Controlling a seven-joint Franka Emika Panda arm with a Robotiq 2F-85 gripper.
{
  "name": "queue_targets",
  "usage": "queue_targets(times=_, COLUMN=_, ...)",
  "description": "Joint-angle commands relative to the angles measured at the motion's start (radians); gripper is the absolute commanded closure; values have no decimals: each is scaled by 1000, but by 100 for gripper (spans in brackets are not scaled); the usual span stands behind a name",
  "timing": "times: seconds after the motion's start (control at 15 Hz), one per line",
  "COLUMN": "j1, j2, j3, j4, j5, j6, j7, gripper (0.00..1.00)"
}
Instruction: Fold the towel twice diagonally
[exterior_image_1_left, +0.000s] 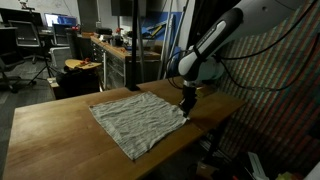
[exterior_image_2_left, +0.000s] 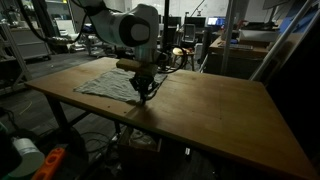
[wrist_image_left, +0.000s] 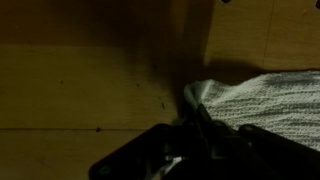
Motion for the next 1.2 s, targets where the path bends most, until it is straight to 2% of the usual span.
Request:
queue_targets(times=0.0, j1=2, j2=2, j3=2, j4=30, j5=-34, j6=-36, j7=6, gripper=98)
queue_targets(times=0.53, j1=35, j2=13, j3=10, j4=139, j5=-159, j6=-199, j7=46, gripper=98)
queue_targets(times=1.13, j1=102, j2=88, j3=65, j4=346, j5=-205, j6=-425, j7=56, gripper=98)
